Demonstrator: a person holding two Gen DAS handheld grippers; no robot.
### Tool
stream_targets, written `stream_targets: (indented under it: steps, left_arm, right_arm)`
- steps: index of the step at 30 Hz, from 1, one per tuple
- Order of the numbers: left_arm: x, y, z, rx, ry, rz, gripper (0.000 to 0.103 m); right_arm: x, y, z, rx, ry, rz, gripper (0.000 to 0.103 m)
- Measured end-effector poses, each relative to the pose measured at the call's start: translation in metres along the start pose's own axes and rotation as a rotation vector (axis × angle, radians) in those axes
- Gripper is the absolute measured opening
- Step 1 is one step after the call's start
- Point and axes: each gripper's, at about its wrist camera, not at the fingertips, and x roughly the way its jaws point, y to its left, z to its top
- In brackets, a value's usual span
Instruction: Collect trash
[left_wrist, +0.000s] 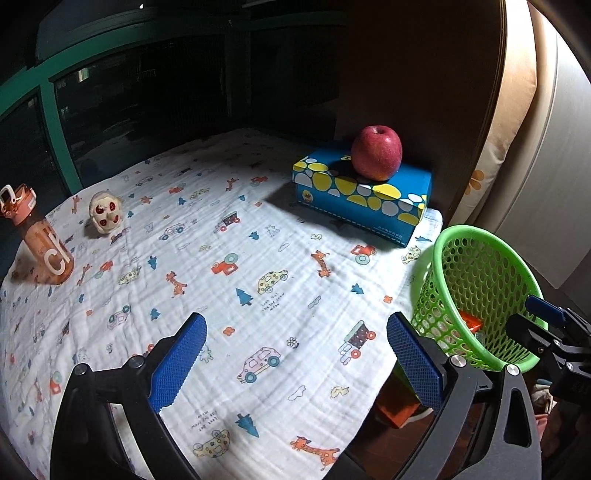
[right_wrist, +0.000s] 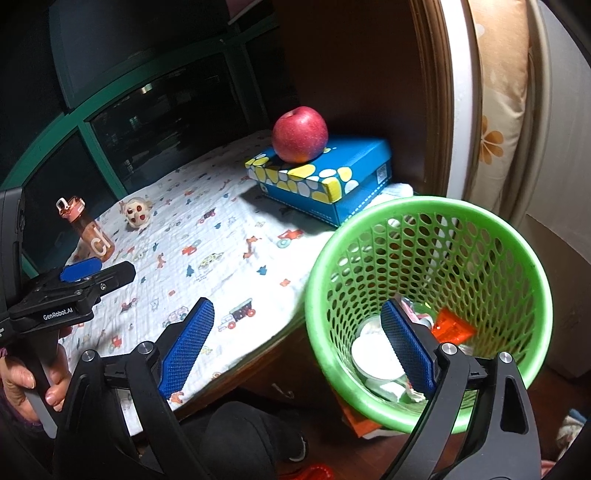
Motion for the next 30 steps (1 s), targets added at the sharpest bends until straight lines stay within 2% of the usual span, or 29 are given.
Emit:
stream_targets:
  steps: [11, 30]
  left_arm:
    - [-0.010, 0.033, -0.010, -0.062, 0.005, 0.075, 0.095]
    - [-0.020, 0.062, -0.024, -0.122, 0.009, 0.131, 0.096]
  right_arm:
    - [0.007, 0.030, 0.006, -0.062, -0.005, 0.028, 0.093]
    - [0.019, 0.061, 0.003, -0.126, 0.002, 0.021, 0.095]
